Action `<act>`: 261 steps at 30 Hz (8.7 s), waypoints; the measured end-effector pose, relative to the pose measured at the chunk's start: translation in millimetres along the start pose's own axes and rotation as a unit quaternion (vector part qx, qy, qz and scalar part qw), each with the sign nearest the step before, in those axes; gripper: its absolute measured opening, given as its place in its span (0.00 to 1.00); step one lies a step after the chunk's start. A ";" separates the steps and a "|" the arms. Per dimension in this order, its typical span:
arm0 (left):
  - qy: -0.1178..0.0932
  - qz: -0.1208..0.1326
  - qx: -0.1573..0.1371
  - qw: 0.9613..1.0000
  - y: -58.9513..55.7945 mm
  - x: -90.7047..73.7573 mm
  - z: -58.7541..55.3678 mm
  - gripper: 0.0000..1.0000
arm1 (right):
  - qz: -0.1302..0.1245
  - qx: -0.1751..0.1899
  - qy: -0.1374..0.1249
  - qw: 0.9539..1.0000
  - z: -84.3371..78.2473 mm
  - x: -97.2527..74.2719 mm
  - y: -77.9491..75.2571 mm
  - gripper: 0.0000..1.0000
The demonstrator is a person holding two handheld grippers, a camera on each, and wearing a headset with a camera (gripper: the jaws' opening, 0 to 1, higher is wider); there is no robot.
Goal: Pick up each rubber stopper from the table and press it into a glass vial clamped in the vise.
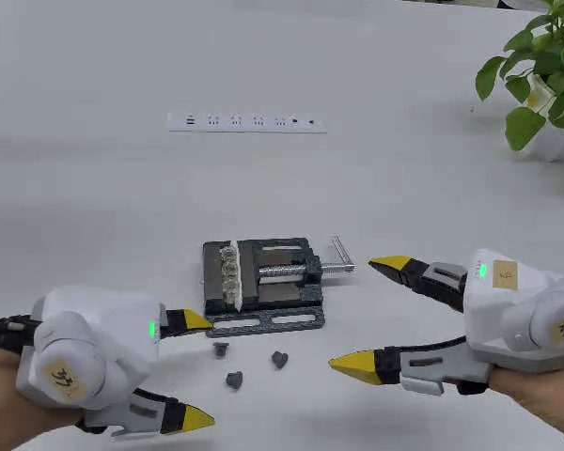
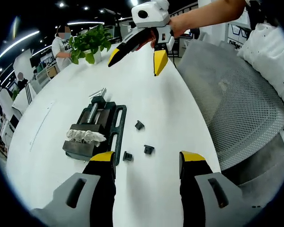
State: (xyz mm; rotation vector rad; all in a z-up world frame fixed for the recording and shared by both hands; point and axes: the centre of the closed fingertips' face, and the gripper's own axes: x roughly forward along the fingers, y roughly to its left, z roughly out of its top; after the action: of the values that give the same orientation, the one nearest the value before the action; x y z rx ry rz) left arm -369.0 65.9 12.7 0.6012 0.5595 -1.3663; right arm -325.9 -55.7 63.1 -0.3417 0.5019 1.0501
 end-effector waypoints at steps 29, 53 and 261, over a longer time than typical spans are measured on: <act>0.057 -0.047 0.045 0.996 -5.9 35.7 -17.5 0.20 | -0.005 0.014 0.000 1.000 -9.4 -6.5 1.0 0.75; 0.074 -0.059 0.060 0.994 -5.6 46.1 -21.0 0.06 | -0.011 0.024 0.002 1.000 -16.6 -10.0 0.9 0.74; -0.220 0.154 -0.176 0.947 39.3 -68.7 13.8 0.91 | 0.175 -0.166 0.257 0.936 54.8 150.3 -27.5 0.05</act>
State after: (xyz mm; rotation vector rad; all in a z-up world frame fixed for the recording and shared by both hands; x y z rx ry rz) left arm -338.1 110.1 72.3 0.0766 0.3151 -1.0247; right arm -228.5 69.3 27.8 -0.8652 0.8784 1.4020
